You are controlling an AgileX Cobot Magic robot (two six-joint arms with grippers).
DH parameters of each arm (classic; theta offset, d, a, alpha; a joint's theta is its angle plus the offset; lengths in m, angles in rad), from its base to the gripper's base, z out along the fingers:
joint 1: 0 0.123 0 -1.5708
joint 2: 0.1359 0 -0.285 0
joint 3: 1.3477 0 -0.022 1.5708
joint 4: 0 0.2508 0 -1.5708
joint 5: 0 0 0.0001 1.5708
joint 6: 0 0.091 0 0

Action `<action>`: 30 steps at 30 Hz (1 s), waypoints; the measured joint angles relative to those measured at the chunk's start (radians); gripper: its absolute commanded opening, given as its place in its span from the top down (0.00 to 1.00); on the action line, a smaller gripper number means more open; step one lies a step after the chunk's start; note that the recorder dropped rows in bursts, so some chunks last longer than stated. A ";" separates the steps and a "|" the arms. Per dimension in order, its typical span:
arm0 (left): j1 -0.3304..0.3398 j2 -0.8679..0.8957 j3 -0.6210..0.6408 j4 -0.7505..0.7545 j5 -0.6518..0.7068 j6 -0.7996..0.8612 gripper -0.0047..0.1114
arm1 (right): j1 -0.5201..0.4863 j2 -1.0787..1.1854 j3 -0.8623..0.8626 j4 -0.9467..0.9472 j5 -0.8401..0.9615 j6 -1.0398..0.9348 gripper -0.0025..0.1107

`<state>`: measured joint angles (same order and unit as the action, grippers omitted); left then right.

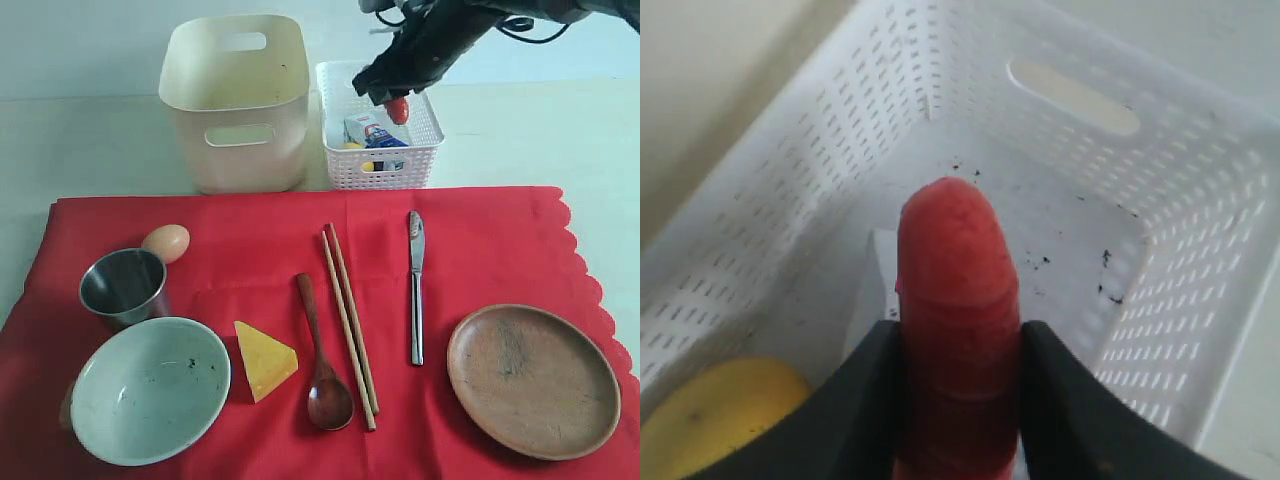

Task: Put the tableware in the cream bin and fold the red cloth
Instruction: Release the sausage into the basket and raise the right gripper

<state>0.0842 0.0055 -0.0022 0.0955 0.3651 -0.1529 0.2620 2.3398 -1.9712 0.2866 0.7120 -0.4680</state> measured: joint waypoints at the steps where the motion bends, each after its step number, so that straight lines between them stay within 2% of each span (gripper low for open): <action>1: 0.000 0.000 0.000 0.000 0.000 0.000 0.31 | 0.000 0.018 0.000 -0.010 -0.007 0.000 0.84; 2: 0.000 0.000 0.000 0.000 0.000 0.000 0.31 | 0.000 0.028 0.000 -0.023 -0.012 0.000 0.78; 3: 0.000 0.000 0.000 0.000 0.000 0.000 0.31 | 0.000 0.033 0.000 -0.028 -0.015 0.000 0.67; 5: 0.000 0.000 0.000 0.000 0.000 0.000 0.31 | 0.000 0.035 0.000 -0.030 -0.024 0.000 0.52; 7: 0.000 0.000 0.000 0.000 0.000 0.000 0.31 | 0.000 0.035 0.000 -0.030 -0.038 0.000 0.40; 9: 0.000 0.000 0.000 0.000 0.000 0.000 0.31 | 0.000 0.035 0.000 -0.030 -0.042 0.000 0.35; 22: 0.000 0.000 0.000 0.000 0.000 0.000 0.31 | 0.000 -0.024 0.000 -0.022 0.041 0.017 0.36; 30: 0.000 0.000 0.000 0.000 0.000 0.000 0.31 | 0.000 -0.097 0.000 0.080 0.201 0.019 0.36</action>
<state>0.0842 0.0055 -0.0022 0.0955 0.3651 -0.1529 0.2620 2.2431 -1.9712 0.3668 0.9133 -0.4490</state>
